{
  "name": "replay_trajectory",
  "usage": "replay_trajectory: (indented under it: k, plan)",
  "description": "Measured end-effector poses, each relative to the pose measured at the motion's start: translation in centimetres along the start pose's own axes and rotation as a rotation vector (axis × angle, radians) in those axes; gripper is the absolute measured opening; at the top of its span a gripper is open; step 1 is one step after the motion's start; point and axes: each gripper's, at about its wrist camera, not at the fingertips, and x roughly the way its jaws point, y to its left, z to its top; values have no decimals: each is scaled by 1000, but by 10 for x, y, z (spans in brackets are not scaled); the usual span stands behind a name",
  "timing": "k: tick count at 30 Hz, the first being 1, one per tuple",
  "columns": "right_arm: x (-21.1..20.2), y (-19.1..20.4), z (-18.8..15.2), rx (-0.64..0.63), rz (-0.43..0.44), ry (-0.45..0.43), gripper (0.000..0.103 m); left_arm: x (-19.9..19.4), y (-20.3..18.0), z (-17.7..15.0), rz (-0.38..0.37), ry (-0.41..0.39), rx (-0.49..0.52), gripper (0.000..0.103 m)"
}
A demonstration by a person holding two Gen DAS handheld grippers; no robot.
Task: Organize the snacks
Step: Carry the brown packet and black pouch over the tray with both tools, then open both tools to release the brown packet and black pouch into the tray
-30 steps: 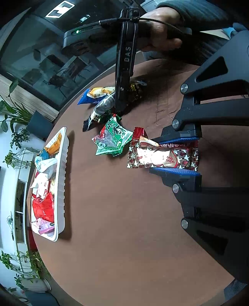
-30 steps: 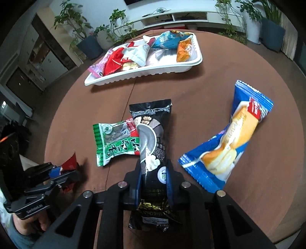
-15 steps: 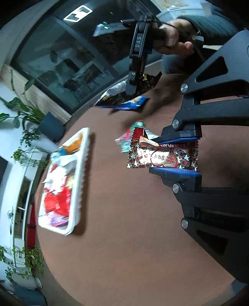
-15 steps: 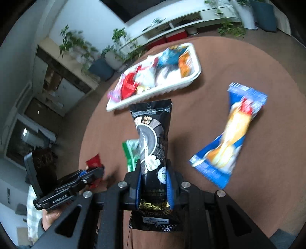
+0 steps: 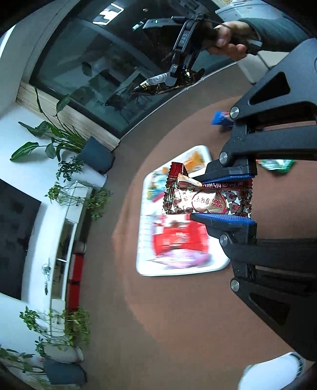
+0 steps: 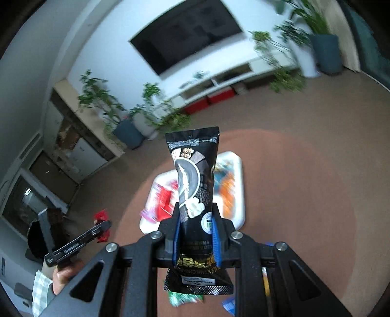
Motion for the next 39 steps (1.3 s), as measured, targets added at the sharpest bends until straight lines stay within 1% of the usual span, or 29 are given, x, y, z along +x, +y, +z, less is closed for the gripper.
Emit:
replay_trajectory:
  k: [1,4,5,6,10,13,16,18,22,26,31,35,39]
  plan:
    - [15,10,10,-13,12,6,23,6,-1,12,-4,2,1,19]
    - [43,22,24,-27,40,37,23,24,-8,34,16,20,36,19]
    - [60,28,27,-40,43,57,23,33,-9,40,20,32,43,19]
    - [67,30,28,-47,40,69,23,44,-9,46,25,42,45,19]
    - [117,35,29,-73,8,141,23,82,-4,62,41,72,25,19]
    - [136,22,24,-52,-9,169,23,114,-3,66,54,104,27,19]
    - [149,15,20,-45,-33,187,23,137,1,62,62,125,29,19]
    - [158,9,18,-36,-47,198,23,152,8,66,63,132,24,20]
    - [172,-7,16,-14,-76,215,23,175,11,63,69,142,16,20]
    - [182,-16,12,-7,-87,232,23,192,13,59,74,144,15,20]
    - [190,-15,6,-19,-99,255,23,206,15,45,100,171,18,20]
    - [197,-15,2,-32,-119,275,24,223,19,43,106,177,4,21]
    - [201,-16,2,-29,-128,279,26,228,21,40,115,176,4,26]
